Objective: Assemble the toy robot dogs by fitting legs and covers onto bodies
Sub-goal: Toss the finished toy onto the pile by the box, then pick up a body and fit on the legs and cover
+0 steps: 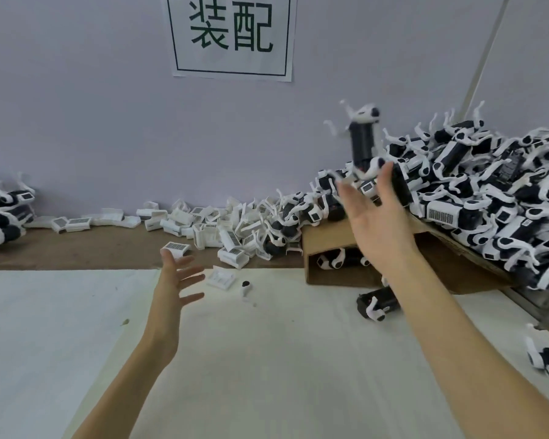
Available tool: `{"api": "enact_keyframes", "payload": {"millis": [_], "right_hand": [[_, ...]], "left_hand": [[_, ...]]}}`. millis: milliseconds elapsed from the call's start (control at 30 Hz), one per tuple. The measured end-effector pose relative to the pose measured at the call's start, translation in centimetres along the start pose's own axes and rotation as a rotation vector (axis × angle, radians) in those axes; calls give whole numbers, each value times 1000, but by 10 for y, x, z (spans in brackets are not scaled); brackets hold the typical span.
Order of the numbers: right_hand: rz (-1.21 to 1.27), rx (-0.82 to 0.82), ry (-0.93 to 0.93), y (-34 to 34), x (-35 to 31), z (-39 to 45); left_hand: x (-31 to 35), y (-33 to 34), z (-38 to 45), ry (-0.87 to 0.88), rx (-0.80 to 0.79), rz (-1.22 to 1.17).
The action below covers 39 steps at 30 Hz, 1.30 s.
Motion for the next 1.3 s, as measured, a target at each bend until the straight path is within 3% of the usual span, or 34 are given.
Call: {"api": "enact_keyframes", "payload": {"millis": [100,333,567,667,767,867,967,1067,1200,1300], "right_hand": [[-217,88,-36,-11,-18,0],[-215,-135,433,21,168,-22],[117,-5,567,92,257,5],[227,-89,689,113,282,17],[301,-224,797,118,298,23],[326,-295,821,115,305,32],[326,-303,833,117,308,38],[325,-289,844,120,310,39],[302,-301,863,120,312,39],[277,-303,863,119,312,37]], "left_hand": [[-5,1,3,-20,-27,64],[-10,7,-8,154,-77,374],[5,-45,38,266,277,692],[16,-100,86,275,222,1027],[31,-179,138,248,125,1592],[38,-257,179,61,91,1922],[24,-308,203,-154,3,1996],[6,-335,218,-239,-38,1972],[-6,-343,226,-182,30,1909],[-10,-320,228,-6,-26,1953]]}}
Point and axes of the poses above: each hand's wrist, its own z-axis towards the middle knuckle, its own y-axis out of the palm, x = y × z, the point moved 5 cm from there along z, towards the middle knuckle, and after that the axes turned 14 degrees about y, right-handed, at the moved point
